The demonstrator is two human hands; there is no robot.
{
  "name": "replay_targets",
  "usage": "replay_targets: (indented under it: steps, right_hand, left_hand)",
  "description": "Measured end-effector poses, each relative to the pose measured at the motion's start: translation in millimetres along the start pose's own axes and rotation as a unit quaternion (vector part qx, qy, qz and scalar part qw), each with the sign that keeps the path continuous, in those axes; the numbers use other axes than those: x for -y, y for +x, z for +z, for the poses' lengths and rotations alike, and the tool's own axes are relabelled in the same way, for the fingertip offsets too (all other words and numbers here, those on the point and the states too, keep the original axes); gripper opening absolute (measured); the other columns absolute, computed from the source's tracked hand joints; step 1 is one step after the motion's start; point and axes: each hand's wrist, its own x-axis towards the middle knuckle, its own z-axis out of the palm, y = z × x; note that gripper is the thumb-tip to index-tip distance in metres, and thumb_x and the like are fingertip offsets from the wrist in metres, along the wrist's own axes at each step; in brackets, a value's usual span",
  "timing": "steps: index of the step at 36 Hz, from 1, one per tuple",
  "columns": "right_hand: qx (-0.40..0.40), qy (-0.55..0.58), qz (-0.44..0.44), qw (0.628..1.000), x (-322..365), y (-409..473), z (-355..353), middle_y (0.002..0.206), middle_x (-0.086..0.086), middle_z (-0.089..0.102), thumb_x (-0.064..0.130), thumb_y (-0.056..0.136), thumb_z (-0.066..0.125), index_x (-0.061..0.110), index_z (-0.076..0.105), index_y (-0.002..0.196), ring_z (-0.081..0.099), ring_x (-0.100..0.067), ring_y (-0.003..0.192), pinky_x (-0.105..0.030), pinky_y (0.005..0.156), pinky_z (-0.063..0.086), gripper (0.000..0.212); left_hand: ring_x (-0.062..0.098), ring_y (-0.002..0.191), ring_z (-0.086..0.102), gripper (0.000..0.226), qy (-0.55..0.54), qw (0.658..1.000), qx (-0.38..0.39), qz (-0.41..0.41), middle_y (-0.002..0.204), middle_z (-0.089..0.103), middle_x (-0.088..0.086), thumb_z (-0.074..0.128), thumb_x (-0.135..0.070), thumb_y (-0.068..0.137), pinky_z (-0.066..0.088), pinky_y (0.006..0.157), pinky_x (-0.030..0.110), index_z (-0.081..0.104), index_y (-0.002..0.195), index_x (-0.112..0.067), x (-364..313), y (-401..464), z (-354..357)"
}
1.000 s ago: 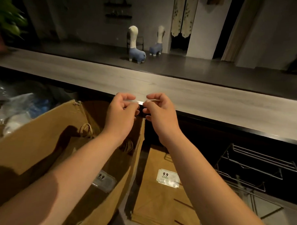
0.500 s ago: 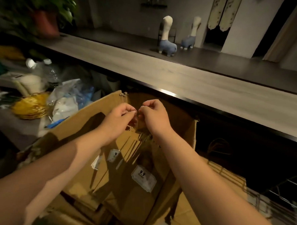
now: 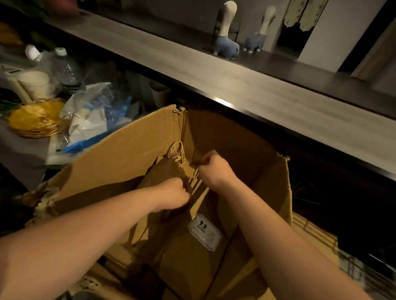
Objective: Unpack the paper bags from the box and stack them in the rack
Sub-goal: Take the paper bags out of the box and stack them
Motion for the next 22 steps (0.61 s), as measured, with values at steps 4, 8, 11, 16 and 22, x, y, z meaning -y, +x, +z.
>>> replay_targets:
  steps: [4,8,11,16,22]
  right_hand:
    - [0.041,-0.078,0.055,0.995,-11,-4,-4,0.124,-0.011,0.054,0.008,0.09,0.053,0.018,0.043,0.132,0.057,-0.028,0.109,-0.039,0.088,0.055,0.045]
    - [0.07,-0.147,0.088,0.983,-20,-5,-6,0.132,-0.011,0.05,0.008,0.092,0.052,0.018,0.036,0.142,0.054,-0.029,0.113,-0.037,0.086,0.052,0.054]
    - [0.076,-0.194,0.088,0.974,-23,-3,-7,0.136,-0.012,0.048,0.009,0.096,0.049,0.014,0.034,0.146,0.053,-0.028,0.117,-0.034,0.083,0.049,0.052]
    - [0.075,-0.216,0.094,0.969,-28,1,-6,0.137,-0.012,0.049,0.009,0.096,0.047,0.015,0.037,0.144,0.051,-0.03,0.122,-0.041,0.1,0.047,0.05]
    - [0.077,-0.216,0.106,0.968,-33,5,-7,0.136,-0.012,0.05,0.014,0.096,0.047,0.013,0.038,0.144,0.052,-0.032,0.121,-0.042,0.098,0.048,0.049]
  left_hand:
    - [0.019,0.099,0.053,0.033,0.033,0.998,0.044,-0.007,0.102,0.054,0.001,0.052,-0.016,0.094,0.044,0.08,0.029,0.049,0.127,-0.012,-3,-5,4]
    - [0.022,0.104,0.051,0.043,0.071,0.995,0.068,-0.014,0.112,0.051,0.004,0.054,-0.017,0.094,0.046,0.085,0.031,0.043,0.136,-0.013,-7,-10,9]
    - [0.021,0.098,0.047,0.04,0.096,0.993,0.072,-0.014,0.119,0.051,0.007,0.053,-0.018,0.096,0.041,0.077,0.03,0.043,0.135,-0.013,-11,-14,11]
    - [0.024,0.104,0.047,0.045,0.103,0.993,0.055,-0.002,0.134,0.049,0.009,0.051,-0.017,0.097,0.037,0.079,0.027,0.039,0.14,-0.015,-13,-17,13]
    - [0.029,0.133,0.04,0.065,0.103,0.994,0.043,0.014,0.151,0.036,0.008,0.052,-0.016,0.097,0.035,0.086,0.025,0.019,0.153,-0.018,-12,-18,14]
